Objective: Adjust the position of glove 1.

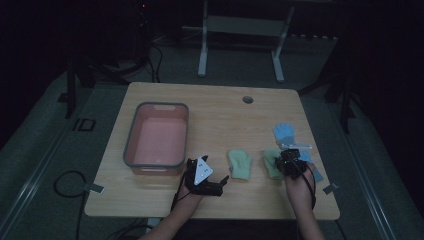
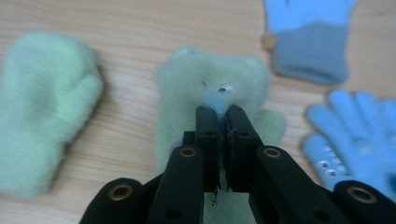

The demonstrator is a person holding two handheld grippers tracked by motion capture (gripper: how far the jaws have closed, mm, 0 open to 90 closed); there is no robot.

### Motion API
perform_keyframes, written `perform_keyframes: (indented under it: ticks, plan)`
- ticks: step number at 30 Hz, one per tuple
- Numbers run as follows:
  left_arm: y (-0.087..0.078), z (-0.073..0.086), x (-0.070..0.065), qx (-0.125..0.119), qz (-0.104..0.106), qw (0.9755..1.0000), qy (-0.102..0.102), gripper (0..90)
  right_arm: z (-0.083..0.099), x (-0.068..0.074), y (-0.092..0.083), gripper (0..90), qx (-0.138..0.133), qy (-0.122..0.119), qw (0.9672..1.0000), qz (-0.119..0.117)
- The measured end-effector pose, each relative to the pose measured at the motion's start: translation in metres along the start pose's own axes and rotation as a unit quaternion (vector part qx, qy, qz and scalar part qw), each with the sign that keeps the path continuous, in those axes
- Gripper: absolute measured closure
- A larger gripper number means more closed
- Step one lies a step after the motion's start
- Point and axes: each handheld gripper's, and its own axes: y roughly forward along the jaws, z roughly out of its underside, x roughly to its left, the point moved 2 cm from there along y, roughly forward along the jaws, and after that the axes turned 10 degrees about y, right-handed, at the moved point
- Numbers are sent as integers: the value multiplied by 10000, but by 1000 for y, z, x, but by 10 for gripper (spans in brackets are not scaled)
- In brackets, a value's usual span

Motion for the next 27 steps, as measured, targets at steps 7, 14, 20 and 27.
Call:
perform_keyframes:
  ticks: [7,14,20,27]
  plan:
    - [1,0,-1,26,9,10000,32,14,10,-6,21,681,148,233,9994,-196]
    - [1,0,-1,23,7,10000,36,14,1,-14,7,629,49,115,9989,-452]
    - [1,0,-1,34,6,10000,68,14,-11,-19,-2,600,-108,-526,9972,-526]
    - [1,0,-1,46,-22,10000,30,14,-10,-20,2,584,-30,-846,9925,-883]
